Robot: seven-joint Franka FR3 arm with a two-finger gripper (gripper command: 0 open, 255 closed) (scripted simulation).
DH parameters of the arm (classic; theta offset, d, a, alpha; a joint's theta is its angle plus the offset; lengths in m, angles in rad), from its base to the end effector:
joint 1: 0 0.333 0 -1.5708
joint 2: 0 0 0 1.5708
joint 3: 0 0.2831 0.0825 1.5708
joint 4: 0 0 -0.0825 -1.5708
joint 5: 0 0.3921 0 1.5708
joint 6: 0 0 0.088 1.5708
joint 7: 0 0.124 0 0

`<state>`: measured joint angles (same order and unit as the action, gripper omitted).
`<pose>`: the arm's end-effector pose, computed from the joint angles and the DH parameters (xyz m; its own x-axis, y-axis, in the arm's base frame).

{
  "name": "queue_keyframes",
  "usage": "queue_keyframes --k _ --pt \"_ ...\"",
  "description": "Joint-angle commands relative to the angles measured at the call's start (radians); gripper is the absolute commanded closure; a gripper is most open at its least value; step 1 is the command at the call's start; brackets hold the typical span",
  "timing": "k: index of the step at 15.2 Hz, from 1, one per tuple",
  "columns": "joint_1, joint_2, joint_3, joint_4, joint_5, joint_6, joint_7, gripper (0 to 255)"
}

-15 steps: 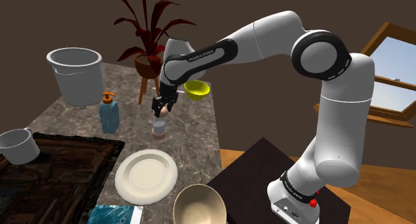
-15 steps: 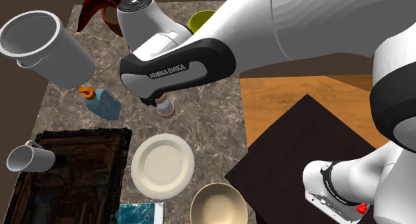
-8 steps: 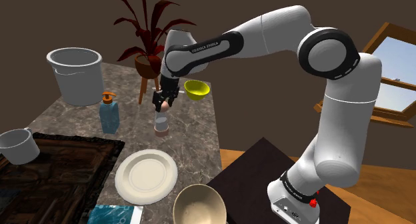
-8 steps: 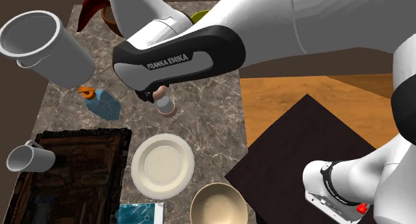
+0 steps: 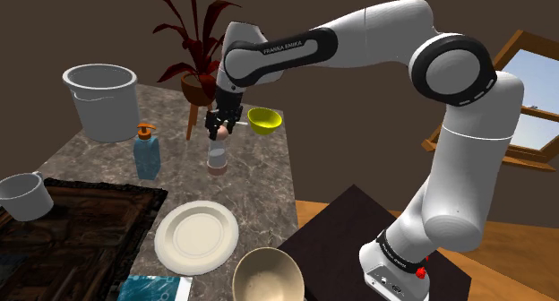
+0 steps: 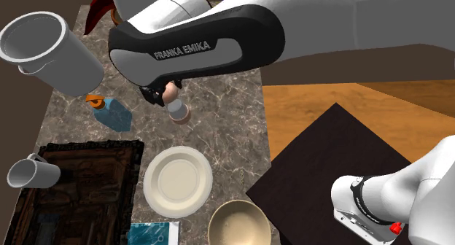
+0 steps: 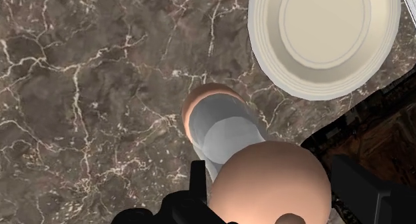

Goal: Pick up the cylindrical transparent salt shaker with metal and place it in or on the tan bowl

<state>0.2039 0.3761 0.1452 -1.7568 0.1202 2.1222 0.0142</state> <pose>0.6039 0.2222 0.3050 0.9655 0.2598 -0.0158 0.2543 -0.9548 -0.1541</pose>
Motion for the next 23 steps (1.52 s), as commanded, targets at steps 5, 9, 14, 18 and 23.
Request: queue_keyframes --k 5,9,14,18,23 --pt "-0.001 -0.032 0.001 0.038 0.000 -0.070 0.009 255" --pt "-0.002 -0.050 0.001 0.068 0.000 -0.117 0.014 255" --pt "-0.003 -0.067 0.002 0.111 -0.001 -0.177 0.021 255" --pt "0.001 -0.111 0.006 0.087 0.004 -0.195 0.032 255" --pt "0.025 -0.288 0.032 -0.124 0.032 -0.152 0.071 255"
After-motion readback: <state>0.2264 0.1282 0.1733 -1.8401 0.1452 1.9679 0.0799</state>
